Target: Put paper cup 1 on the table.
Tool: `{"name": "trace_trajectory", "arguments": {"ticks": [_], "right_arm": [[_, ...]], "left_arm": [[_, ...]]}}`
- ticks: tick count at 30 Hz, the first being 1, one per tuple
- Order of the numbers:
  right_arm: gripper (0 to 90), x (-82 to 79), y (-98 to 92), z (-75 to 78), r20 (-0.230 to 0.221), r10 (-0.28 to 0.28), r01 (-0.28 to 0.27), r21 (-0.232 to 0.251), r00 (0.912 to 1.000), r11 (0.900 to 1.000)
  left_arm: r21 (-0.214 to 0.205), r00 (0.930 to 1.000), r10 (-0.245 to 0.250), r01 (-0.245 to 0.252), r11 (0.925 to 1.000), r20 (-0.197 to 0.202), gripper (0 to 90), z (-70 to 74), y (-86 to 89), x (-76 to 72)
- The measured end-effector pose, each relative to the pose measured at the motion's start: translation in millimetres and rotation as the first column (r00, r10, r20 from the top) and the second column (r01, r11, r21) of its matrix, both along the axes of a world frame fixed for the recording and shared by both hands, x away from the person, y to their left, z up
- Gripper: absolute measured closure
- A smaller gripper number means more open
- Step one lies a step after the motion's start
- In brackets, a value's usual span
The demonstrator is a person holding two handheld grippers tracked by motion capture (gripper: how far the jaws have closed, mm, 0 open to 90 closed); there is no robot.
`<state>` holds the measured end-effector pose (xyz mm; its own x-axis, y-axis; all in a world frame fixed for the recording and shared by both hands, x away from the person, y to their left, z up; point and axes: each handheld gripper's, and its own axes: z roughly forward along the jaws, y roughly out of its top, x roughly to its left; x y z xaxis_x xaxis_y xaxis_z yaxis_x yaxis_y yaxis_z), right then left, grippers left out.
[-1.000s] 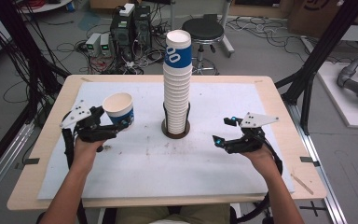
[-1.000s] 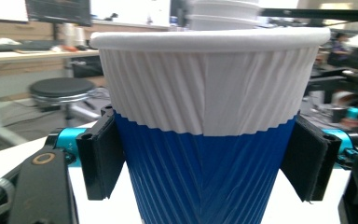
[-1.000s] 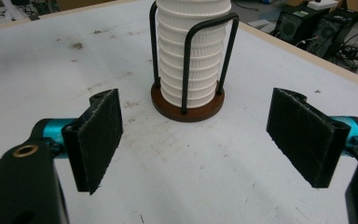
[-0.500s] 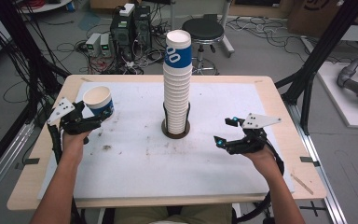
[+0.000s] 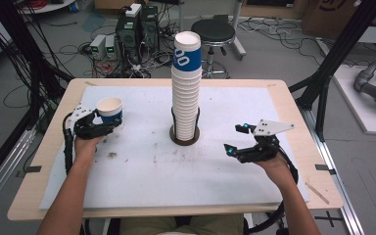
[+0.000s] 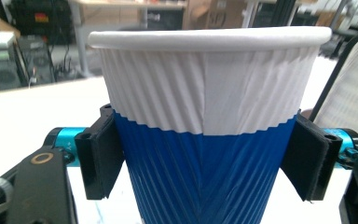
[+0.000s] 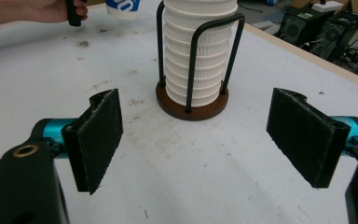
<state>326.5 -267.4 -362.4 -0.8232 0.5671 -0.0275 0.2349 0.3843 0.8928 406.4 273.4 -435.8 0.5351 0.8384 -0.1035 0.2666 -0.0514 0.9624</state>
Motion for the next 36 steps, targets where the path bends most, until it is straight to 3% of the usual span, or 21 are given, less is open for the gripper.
{"name": "trace_trajectory", "arguments": {"ticks": [6, 12, 22, 31, 36], "right_arm": [[18.8, -0.2, -1.0, -0.6, -0.001, 0.002, -0.002, -0.002, 1.0, 1.0], [18.8, -0.9, -1.4, -0.2, 0.0, 0.004, -0.004, -0.001, 1.0, 1.0], [18.8, -1.4, -1.7, -0.4, -0.001, 0.011, -0.011, -0.006, 0.9999, 0.9999], [18.8, -0.8, -1.4, -0.9, -0.01, 0.017, -0.017, -0.008, 0.9998, 0.9998], [18.8, 0.0, -2.5, -1.8, -0.016, 0.016, -0.016, -0.01, 0.9997, 0.9998]], "left_arm": [[0.067, 0.9981, -0.009, 0.013, 0.9977, -0.062, 23.5, -9.2, -4.5, 3.8], [0.131, 0.9972, -0.012, 0.022, 0.9911, -0.073, 23.2, -8.2, -11.2, 1.4], [0.129, 0.9916, 0.01, 0.006, 0.9916, -0.129, 20.7, -9.2, -1.2, -13.4], [0.18, 0.983, 0.022, 0.011, 0.9837, -0.182, 17.9, -5.8, 6.5, -26.0], [0.167, 0.9834, 0.06, -0.032, 0.9855, -0.171, 17.6, 4.6, 18.7, -43.5]]}}
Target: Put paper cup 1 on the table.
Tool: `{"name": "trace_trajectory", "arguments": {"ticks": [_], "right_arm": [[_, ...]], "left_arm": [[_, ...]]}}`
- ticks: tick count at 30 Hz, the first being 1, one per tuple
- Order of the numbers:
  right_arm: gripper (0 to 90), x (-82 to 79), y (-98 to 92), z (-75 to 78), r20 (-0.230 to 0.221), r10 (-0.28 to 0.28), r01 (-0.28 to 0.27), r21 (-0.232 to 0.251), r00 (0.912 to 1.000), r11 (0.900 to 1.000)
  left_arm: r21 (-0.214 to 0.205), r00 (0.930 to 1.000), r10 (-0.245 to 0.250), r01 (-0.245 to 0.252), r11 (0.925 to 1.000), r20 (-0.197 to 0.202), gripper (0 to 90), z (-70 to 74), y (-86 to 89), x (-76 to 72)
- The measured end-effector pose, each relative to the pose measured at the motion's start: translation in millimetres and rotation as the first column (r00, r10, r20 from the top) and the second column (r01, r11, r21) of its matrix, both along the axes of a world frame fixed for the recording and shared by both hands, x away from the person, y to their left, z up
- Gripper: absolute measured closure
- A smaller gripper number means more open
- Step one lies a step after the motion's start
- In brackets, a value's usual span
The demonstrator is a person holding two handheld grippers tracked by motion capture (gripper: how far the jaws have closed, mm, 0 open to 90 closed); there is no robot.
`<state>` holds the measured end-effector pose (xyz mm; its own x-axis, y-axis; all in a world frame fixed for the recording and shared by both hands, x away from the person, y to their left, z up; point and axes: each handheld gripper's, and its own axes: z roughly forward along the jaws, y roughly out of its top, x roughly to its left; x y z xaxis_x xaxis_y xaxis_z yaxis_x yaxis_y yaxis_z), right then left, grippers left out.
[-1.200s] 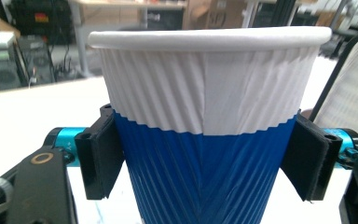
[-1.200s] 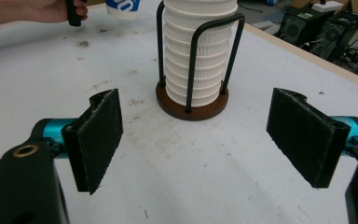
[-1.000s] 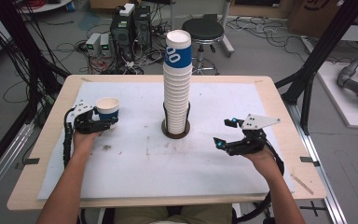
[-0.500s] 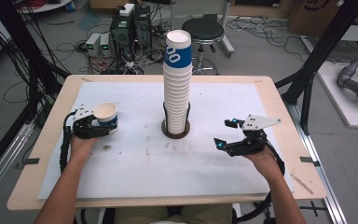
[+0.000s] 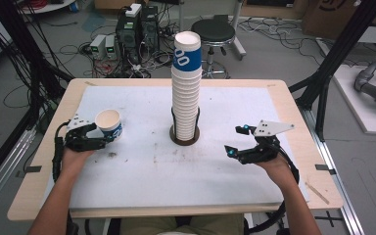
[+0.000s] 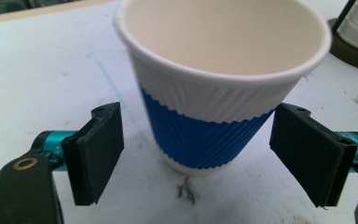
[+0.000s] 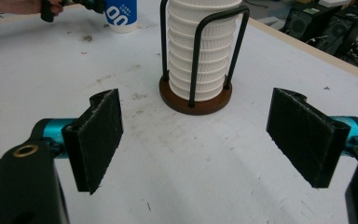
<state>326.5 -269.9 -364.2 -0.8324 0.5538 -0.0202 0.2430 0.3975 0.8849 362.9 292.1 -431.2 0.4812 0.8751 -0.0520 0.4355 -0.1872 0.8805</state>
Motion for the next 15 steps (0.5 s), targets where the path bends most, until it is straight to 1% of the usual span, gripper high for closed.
{"name": "trace_trajectory", "arguments": {"ticks": [1, 2, 4, 5, 6, 7, 8, 10, 11, 12, 13, 14, 15], "right_arm": [[18.8, 0.0, -0.2, -0.1, -0.001, -0.003, 0.003, -0.002, 1.0, 1.0], [18.8, 0.2, -0.2, -0.1, -0.003, -0.003, 0.003, -0.002, 1.0, 1.0], [18.8, 0.4, 0.0, -0.2, -0.001, 0.0, 0.0, -0.002, 1.0, 1.0], [18.8, 0.3, 0.2, -0.1, -0.001, 0.0, 0.0, -0.002, 1.0, 1.0], [18.8, 0.1, 0.4, -0.1, -0.001, 0.001, -0.001, 0.0, 1.0, 1.0], [18.8, -0.1, 0.7, -0.1, -0.003, 0.002, -0.002, 0.0, 1.0, 1.0], [18.8, -0.2, 0.8, -0.2, -0.004, 0.003, -0.003, 0.0, 1.0, 1.0], [18.8, -0.2, 0.8, -0.1, -0.002, 0.001, -0.001, -0.001, 1.0, 1.0], [18.8, -0.1, 0.4, 0.0, -0.002, 0.001, -0.001, -0.003, 1.0, 1.0], [18.8, -0.1, 0.4, 0.0, -0.002, 0.0, 0.0, 0.001, 1.0, 1.0], [18.8, 0.1, 0.1, 0.0, -0.001, -0.002, 0.002, 0.0, 1.0, 1.0], [18.8, 0.2, -0.1, 0.1, 0.0, -0.002, 0.002, 0.0, 1.0, 1.0], [18.8, -0.1, -0.3, 0.2, -0.002, -0.005, 0.005, 0.0, 1.0, 1.0]], "left_arm": [[-0.002, 1.0, 0.0, 0.0, 1.0, 0.003, 17.6, 2.0, 2.1, -3.4], [-0.002, 1.0, 0.004, -0.004, 1.0, -0.004, 17.6, 3.7, 4.0, -6.4], [0.008, 0.999, 0.04, -0.04, 0.9992, -0.021, 17.6, 5.8, 7.8, -10.8], [0.007, 0.9983, 0.054, -0.054, 0.9985, -0.022, 17.6, 6.3, 9.2, -12.5], [0.005, 0.9981, 0.058, -0.058, 0.9983, -0.024, 17.6, 7.2, 11.1, -14.1], [0.002, 0.9982, 0.057, -0.057, 0.9984, -0.016, 17.6, 8.7, 12.7, -16.1], [-0.003, 0.9981, 0.062, -0.062, 0.9981, -0.003, 17.6, 10.7, 14.1, -18.0], [-0.034, 0.9968, 0.073, -0.071, 0.9969, 0.034, 17.6, 16.9, 16.3, -22.3], [-0.045, 0.996, 0.071, -0.068, 0.9967, 0.055, 17.6, 19.9, 16.9, -24.0], [-0.067, 0.9941, 0.07, -0.065, 0.9956, 0.083, 17.6, 24.2, 17.0, -26.4], [-0.101, 0.9915, 0.065, -0.054, 0.9935, 0.112, 17.6, 28.6, 15.8, -28.4], [-0.125, 0.9883, 0.049, -0.031, 0.9917, 0.144, 17.6, 33.4, 14.2, -30.6], [-0.15, 0.982, 0.037, -0.009, 0.9886, 0.185, 17.6, 39.5, 10.7, -33.3]]}}
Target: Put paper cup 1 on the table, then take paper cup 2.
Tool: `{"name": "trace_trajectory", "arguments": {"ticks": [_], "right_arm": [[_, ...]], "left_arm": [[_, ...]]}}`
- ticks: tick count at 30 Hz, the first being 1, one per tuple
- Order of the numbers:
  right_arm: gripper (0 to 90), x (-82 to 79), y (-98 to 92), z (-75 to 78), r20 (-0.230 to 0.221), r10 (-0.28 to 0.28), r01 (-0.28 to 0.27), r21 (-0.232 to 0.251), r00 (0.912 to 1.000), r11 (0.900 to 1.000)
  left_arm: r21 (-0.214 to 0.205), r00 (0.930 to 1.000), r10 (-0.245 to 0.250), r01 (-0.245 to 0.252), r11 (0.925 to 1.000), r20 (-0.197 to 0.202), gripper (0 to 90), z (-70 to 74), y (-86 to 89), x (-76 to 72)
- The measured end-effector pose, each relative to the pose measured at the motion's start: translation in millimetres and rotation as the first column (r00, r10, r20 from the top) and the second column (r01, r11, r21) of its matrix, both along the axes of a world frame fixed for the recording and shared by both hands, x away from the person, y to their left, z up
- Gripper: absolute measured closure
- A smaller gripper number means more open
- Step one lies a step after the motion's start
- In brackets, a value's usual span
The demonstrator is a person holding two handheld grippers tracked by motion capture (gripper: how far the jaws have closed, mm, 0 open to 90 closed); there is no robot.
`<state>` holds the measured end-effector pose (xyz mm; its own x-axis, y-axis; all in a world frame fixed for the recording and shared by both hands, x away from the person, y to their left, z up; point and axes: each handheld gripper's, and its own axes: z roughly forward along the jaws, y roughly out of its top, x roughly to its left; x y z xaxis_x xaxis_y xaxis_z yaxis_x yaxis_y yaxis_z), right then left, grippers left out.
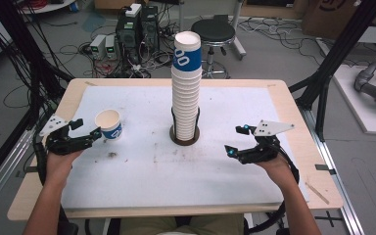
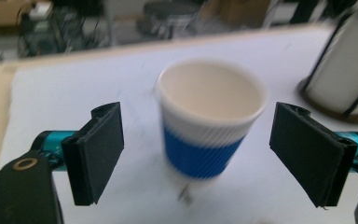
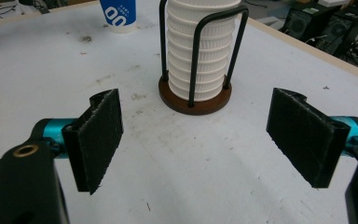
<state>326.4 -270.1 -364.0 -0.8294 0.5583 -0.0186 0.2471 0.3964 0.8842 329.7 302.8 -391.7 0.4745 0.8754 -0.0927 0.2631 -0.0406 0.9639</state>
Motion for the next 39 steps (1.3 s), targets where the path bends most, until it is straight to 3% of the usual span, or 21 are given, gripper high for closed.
{"name": "trace_trajectory", "arguments": {"ticks": [4, 9, 10, 13, 23, 32, 39], "right_arm": [[18.8, 0.5, -0.8, -0.2, 0.007, -0.004, 0.004, 0.0, 1.0, 1.0], [18.8, 0.9, -2.5, -0.8, 0.004, -0.031, 0.031, -0.008, 0.9995, 0.9995], [18.8, 1.1, -2.6, -1.0, 0.006, -0.032, 0.032, -0.006, 0.9995, 0.9995], [18.8, 2.2, -3.3, -1.3, 0.003, -0.042, 0.042, -0.005, 0.9991, 0.9991], [18.8, 4.7, -3.2, -2.2, -0.001, -0.051, 0.051, -0.007, 0.9987, 0.9987], [18.8, 3.1, -3.9, -1.1, -0.001, -0.048, 0.048, 0.002, 0.9989, 0.9989], [18.7, 3.4, -2.6, -1.2, -0.01, -0.045, 0.045, 0.011, 0.9989, 0.9989]], "left_arm": [[-0.101, 0.9932, -0.087, 0.095, 0.9903, 0.076, 17.4, 15.2, -13.4, -3.6], [-0.175, 0.9746, -0.193, 0.211, 0.9617, 0.114, 17.3, 25.1, -33.3, -3.2], [-0.177, 0.9675, -0.22, 0.24, 0.9546, 0.125, 17.3, 26.9, -39.3, -3.2], [-0.165, 0.9593, -0.25, 0.27, 0.9486, 0.131, 17.3, 29.7, -48.4, -2.5], [-0.12, 0.952, -0.285, 0.297, 0.9471, 0.113, 17.3, 32.0, -63.7, -1.6], [-0.099, 0.9374, -0.328, 0.34, 0.9353, 0.116, 17.3, 32.5, -77.5, -2.3], [-0.108, 0.9276, -0.354, 0.366, 0.9242, 0.12, 17.3, 35.3, -84.9, 0.4]]}}
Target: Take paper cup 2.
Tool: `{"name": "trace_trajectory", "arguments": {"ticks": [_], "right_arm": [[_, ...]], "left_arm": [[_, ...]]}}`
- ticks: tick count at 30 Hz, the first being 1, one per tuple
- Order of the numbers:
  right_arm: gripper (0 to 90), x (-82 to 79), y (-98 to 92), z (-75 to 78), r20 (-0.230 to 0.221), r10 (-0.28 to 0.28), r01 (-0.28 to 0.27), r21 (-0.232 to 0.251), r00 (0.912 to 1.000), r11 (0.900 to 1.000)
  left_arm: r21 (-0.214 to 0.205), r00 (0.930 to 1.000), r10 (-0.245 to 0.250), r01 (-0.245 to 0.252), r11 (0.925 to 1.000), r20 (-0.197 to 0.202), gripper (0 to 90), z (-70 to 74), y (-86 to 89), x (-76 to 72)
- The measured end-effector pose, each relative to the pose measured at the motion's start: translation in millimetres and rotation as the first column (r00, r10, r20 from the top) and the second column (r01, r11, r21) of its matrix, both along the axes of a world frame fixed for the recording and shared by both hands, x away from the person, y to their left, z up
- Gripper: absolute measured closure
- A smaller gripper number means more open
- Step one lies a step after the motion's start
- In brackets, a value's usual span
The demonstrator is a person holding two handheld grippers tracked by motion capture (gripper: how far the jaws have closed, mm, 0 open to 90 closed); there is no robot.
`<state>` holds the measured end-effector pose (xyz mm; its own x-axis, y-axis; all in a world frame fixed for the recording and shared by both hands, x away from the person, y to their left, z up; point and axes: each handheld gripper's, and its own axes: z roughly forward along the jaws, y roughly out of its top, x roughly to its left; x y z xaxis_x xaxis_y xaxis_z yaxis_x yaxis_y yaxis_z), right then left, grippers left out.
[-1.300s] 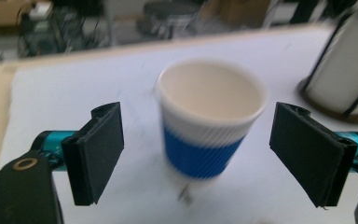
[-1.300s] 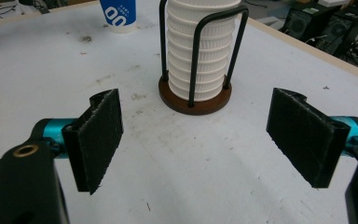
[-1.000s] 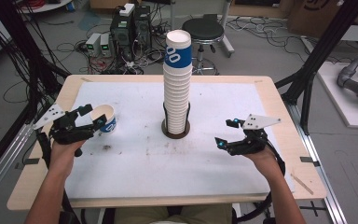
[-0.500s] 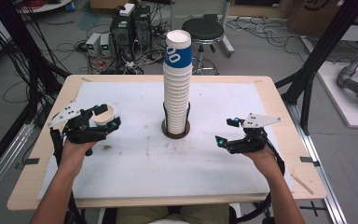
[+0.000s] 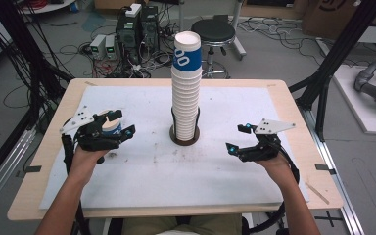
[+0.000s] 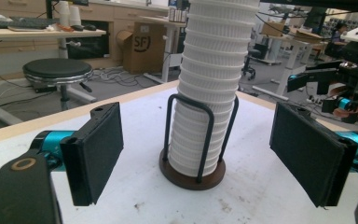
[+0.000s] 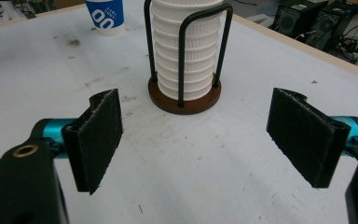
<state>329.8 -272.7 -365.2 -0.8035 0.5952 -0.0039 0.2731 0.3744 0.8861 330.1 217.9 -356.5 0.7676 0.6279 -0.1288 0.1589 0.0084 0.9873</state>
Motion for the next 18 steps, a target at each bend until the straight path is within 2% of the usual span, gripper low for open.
{"name": "trace_trajectory", "arguments": {"ticks": [6, 10, 18], "right_arm": [[18.6, 1.9, 0.8, 3.5, -0.019, 0.014, -0.014, 0.01, 0.9997, 0.9999], [18.7, 2.7, 2.2, 8.8, -0.028, 0.021, -0.021, 0.017, 0.9994, 0.9996], [18.7, 7.6, 5.3, 27.2, -0.026, 0.064, -0.064, 0.001, 0.9976, 0.998]], "left_arm": [[-0.023, 0.9989, -0.041, 0.042, 0.9989, 0.02, 17.2, 14.5, -17.8, 10.6], [-0.021, 0.9966, -0.077, 0.078, 0.9967, 0.027, 16.6, 28.5, -37.7, 23.4], [-0.015, 0.9901, -0.117, 0.118, 0.9929, 0.077, 16.2, 57.8, -70.7, 48.0]]}}
